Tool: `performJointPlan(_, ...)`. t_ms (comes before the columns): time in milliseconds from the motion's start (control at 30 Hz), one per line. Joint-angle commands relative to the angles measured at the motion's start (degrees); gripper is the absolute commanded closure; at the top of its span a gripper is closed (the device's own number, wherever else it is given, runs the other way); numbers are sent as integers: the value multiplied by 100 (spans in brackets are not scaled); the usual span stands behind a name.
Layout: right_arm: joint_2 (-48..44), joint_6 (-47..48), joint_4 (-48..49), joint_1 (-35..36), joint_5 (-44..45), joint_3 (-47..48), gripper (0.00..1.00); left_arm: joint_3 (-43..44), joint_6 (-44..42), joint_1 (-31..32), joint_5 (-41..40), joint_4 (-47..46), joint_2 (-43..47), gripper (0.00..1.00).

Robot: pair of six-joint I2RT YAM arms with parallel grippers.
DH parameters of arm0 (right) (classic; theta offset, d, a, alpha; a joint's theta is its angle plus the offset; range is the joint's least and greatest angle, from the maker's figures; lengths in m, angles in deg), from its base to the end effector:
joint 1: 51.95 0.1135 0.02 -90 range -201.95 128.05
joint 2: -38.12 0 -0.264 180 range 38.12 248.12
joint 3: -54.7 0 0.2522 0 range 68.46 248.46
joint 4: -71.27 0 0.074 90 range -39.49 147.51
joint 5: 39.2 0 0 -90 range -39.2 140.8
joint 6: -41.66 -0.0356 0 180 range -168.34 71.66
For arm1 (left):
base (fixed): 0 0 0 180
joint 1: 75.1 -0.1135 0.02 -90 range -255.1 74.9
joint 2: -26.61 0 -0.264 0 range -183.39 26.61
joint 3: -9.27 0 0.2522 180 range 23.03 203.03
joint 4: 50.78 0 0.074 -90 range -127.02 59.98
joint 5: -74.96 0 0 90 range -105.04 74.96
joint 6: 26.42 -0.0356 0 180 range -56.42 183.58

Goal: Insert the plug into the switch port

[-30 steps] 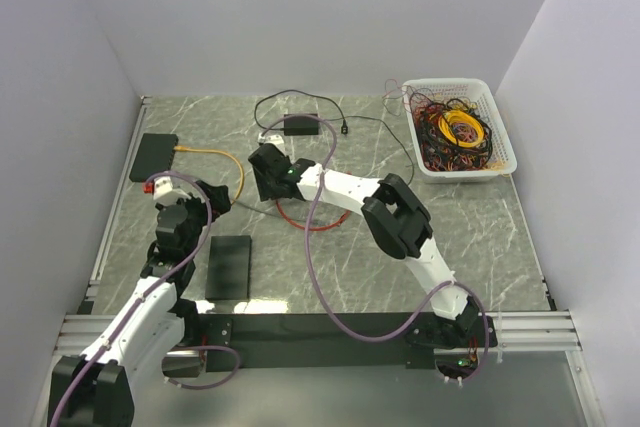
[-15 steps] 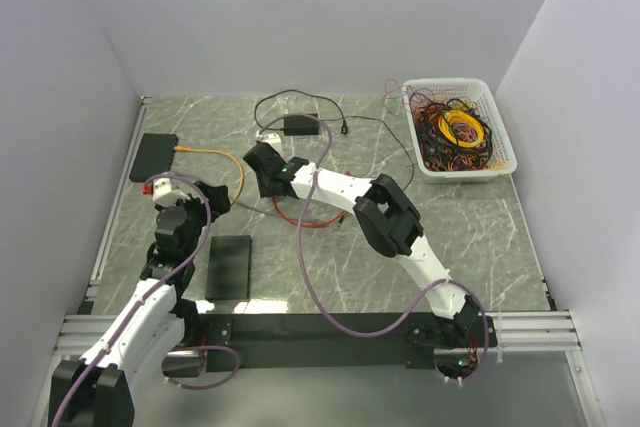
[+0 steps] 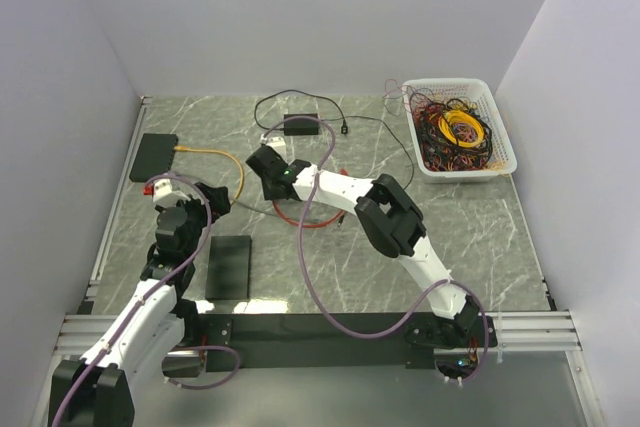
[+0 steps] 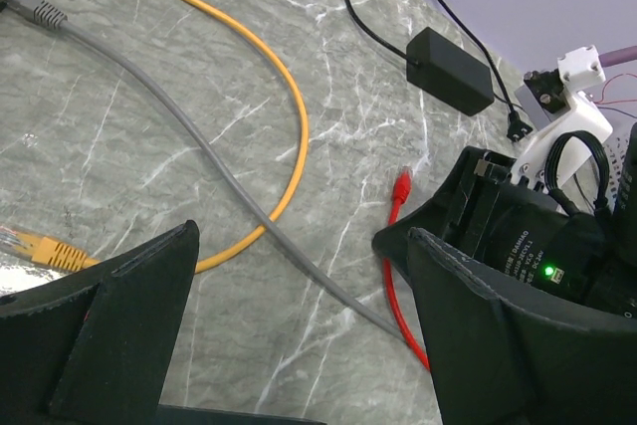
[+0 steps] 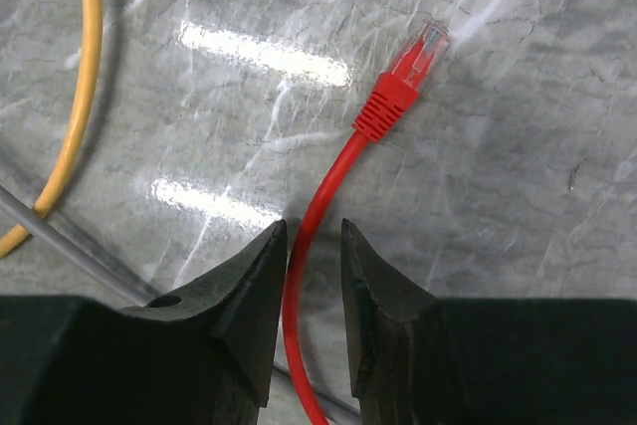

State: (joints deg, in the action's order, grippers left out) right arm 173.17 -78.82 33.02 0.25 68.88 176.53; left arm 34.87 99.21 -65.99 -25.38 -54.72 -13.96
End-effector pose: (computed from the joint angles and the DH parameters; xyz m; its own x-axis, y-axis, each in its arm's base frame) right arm 0.3272 0.4037 0.1580 -0.7341 -0.1597 -0.6600 -0.3020 0.9473 0.1067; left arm 0.1690 -0.0206 0.1992 -0.1429 -0.5575 -0.8178 -0.1248 0.8298 -0.5439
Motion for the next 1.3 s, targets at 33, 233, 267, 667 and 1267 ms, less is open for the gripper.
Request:
performJointPlan(33,-58,-107,-170,-17,125,258,64,-23,48,13,-37,-112,85,9)
performJointPlan(233,390,-151,-486,-17,81,794,68,-32,49,13,-46,-94,129,8)
performJointPlan(267,443,-160,-530,-17,64,855,70,-32,49,13,-37,-103,112,8)
performJointPlan(667,497,-143,-793,0,-16,715,92,-15,49,13,-37,-111,76,8)
performJointPlan(1267,-250,7,-232,27,28,-866,98,21,40,13,-2,-120,-20,9)
